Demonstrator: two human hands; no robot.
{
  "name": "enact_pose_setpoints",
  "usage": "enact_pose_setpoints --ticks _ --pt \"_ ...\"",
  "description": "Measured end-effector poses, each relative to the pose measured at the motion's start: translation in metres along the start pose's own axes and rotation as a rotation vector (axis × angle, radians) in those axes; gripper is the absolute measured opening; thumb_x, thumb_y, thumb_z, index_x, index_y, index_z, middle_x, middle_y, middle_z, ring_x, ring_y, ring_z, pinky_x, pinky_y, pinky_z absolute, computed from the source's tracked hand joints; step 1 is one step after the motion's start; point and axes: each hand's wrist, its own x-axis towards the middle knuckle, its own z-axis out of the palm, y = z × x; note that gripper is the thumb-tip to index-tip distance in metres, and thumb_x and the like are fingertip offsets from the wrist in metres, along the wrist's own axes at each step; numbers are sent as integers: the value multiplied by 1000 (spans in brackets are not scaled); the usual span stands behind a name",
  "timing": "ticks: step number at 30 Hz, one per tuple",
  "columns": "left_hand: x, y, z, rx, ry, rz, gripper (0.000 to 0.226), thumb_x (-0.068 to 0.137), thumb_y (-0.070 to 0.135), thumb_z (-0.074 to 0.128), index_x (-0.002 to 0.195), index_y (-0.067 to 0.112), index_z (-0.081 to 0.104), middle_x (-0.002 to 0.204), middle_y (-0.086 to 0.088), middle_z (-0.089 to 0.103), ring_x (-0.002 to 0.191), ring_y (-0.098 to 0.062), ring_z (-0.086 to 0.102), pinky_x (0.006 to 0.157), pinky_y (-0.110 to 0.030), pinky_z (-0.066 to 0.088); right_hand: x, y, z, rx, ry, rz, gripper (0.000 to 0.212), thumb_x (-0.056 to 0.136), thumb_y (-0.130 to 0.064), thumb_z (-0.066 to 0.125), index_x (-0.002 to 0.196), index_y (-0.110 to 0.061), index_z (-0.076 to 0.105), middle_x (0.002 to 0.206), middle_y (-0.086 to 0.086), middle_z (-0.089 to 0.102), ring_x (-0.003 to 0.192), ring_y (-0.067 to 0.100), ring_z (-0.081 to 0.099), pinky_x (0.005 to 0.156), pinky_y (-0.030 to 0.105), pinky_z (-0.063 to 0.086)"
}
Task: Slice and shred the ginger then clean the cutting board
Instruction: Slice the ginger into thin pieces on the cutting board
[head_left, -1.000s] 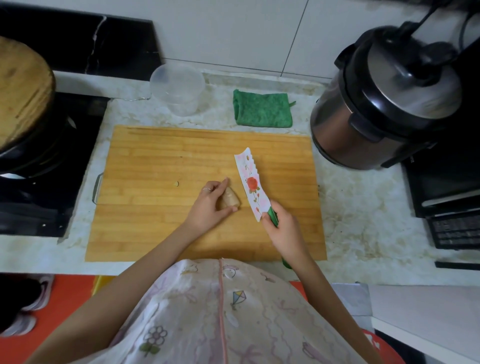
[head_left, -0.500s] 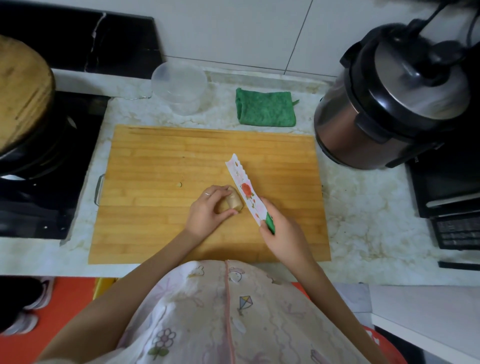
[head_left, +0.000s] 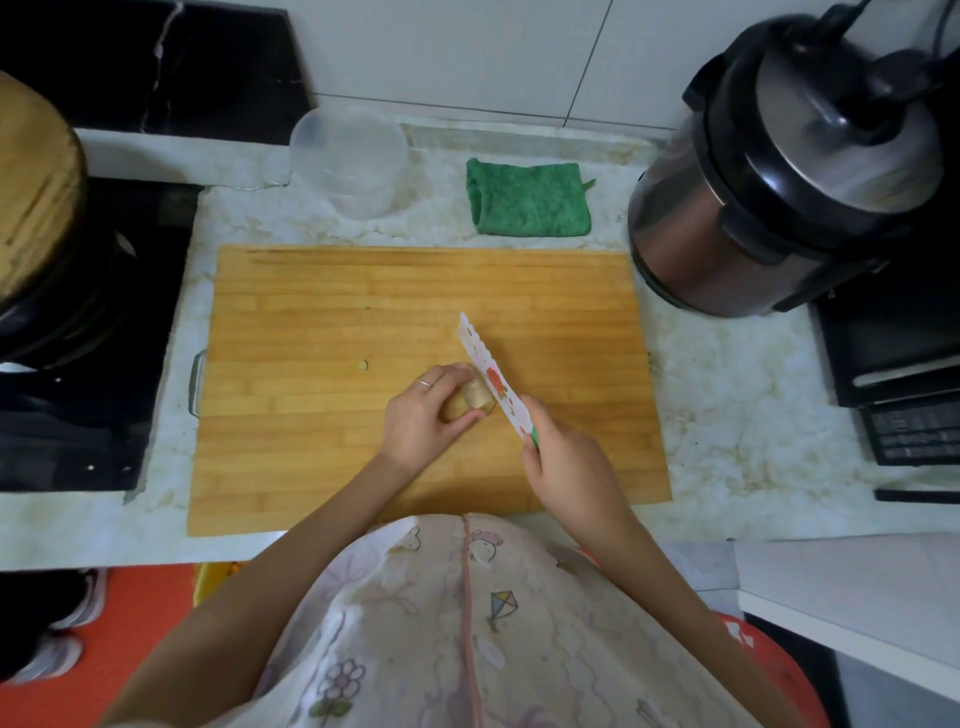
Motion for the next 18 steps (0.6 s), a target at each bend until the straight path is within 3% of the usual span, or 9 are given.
enact_pose_setpoints --ticks 4,10,15,18 --pt "1 -3 1 16 -6 25 40 80 50 65 112 27 58 113 6 64 107 -6 59 63 -27 55 -2 -9 -2 -60 9 -11 51 96 -18 41 145 -22 28 97 8 62 83 29 62 60 30 31" --pt "6 -7 -1 25 -18 57 41 78 51 66 96 14 69 111 3 66 103 -9 58 57 -28 55 3 -16 -7 -86 -11 -10 50 95 -17 41 143 -21 29 94 9 62 82 30 62 59 31 33" --pt "5 -6 -1 -21 -12 73 36 79 44 71 94 12 68 113 3 66 103 -9 61 63 -25 54 6 -19 -14 -90 -31 -9 49 95 -17 42 142 -19 29 83 7 57 76 28 59 57 30 33" --pt "5 -7 -1 -33 -11 68 35 78 44 71 94 13 67 111 3 67 102 -9 61 65 -27 55 8 -23 -15 -108 -33 -2 47 96 -18 41 141 -19 30 91 10 63 82 31 62 59 30 32"
